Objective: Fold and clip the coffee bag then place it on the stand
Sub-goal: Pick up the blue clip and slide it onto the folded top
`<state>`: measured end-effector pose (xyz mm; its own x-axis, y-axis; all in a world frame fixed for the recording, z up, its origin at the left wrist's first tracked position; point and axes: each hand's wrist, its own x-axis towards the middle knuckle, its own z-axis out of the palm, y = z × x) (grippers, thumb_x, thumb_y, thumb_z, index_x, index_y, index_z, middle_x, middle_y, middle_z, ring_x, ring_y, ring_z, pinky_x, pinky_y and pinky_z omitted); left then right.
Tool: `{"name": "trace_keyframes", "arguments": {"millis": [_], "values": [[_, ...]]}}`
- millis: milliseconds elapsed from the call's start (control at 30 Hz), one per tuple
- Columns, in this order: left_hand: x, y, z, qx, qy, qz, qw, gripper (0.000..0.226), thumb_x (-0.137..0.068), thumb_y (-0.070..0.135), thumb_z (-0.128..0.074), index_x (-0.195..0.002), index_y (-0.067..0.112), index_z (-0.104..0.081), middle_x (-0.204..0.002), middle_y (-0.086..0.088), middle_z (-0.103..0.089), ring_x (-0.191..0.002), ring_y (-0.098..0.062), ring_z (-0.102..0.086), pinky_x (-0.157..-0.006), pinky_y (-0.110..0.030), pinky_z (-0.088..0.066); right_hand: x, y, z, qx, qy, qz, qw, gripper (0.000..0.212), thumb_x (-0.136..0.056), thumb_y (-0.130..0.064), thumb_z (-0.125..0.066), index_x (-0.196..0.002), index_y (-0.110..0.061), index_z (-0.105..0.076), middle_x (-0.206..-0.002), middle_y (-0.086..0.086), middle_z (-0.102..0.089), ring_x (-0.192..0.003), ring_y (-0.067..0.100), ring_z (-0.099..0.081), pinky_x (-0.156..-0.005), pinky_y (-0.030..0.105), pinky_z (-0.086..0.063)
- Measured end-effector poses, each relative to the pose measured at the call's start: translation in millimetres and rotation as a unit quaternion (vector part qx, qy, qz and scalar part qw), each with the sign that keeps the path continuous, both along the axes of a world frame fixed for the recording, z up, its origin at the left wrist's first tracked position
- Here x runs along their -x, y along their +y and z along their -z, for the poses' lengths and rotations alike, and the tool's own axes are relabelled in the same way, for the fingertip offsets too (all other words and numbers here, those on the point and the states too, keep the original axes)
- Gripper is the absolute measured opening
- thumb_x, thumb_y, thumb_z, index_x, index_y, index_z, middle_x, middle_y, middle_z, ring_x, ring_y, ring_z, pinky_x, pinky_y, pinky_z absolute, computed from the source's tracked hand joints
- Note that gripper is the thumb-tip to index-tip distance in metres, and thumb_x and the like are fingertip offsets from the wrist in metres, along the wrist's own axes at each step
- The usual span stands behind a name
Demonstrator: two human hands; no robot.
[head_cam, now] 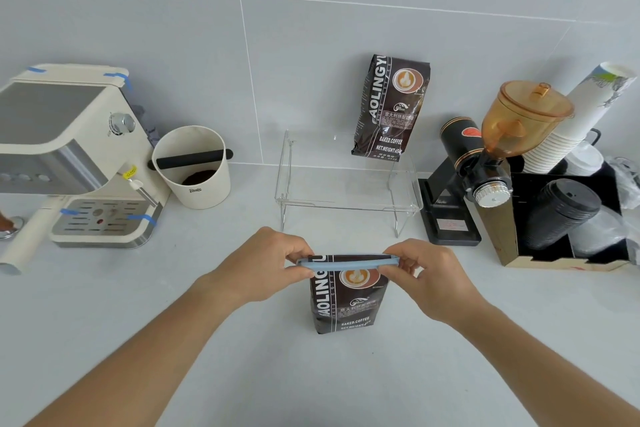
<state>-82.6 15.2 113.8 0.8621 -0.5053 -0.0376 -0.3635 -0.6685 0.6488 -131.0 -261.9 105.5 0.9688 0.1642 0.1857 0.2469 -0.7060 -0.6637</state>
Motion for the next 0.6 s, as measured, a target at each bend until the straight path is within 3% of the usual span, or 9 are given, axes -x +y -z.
{"name": "trace_keyframes", "arguments": {"millis": [100,233,300,600], "values": [[-4.0,2.1,-2.5,-0.044,0.007,0.024,0.999,0.019,-0.081,0.036,-0.071,-0.098,0.026,-0.073,-0.093,0.011,-0.076,-0.074,0.015,-0.060,-0.059,-0.006,-0.040,-1.5,-2.9,-1.8,-0.010,0.014,-0.015,1.000,0.007,-0.081,-0.015,-0.078,-0.087,-0.017,-0.074,-0.072,-0.012,-0.065,-0.069,0.004,-0.057,-0.053,0.003,-0.040],[-7.5,5.9,-6.7,-0.150,0.002,0.073,0.986,0.031,-0.087,0.054,-0.056,-0.098,0.027,-0.068,-0.093,0.008,-0.071,-0.082,-0.011,-0.061,-0.069,-0.030,-0.051,-1.1,-4.5,-1.9,-0.016,0.011,-0.030,0.999,0.008,-0.081,-0.013,-0.078,-0.088,-0.013,-0.074,-0.073,-0.009,-0.066,-0.068,0.001,-0.057,-0.051,0.002,-0.039],[-8.0,8.1,-8.5,-0.184,-0.006,0.089,0.979,0.035,-0.089,0.058,-0.049,-0.095,0.027,-0.065,-0.093,0.008,-0.067,-0.086,-0.014,-0.058,-0.073,-0.035,-0.051,-1.5,-4.1,-1.1,-0.021,0.009,-0.032,0.999,0.009,-0.080,-0.011,-0.078,-0.088,-0.013,-0.074,-0.073,-0.012,-0.065,-0.067,0.001,-0.058,-0.051,0.002,-0.039],[-6.9,9.0,-1.6,-0.174,-0.080,0.135,0.972,0.032,-0.097,0.046,-0.043,-0.072,0.026,-0.038,-0.071,0.011,-0.040,-0.067,-0.010,-0.040,-0.055,-0.020,-0.026,-3.8,-3.8,1.8,-0.040,0.009,-0.030,0.999,0.009,-0.081,-0.008,-0.077,-0.087,-0.015,-0.074,-0.072,-0.012,-0.066,-0.066,0.003,-0.058,-0.051,0.002,-0.039]]}}
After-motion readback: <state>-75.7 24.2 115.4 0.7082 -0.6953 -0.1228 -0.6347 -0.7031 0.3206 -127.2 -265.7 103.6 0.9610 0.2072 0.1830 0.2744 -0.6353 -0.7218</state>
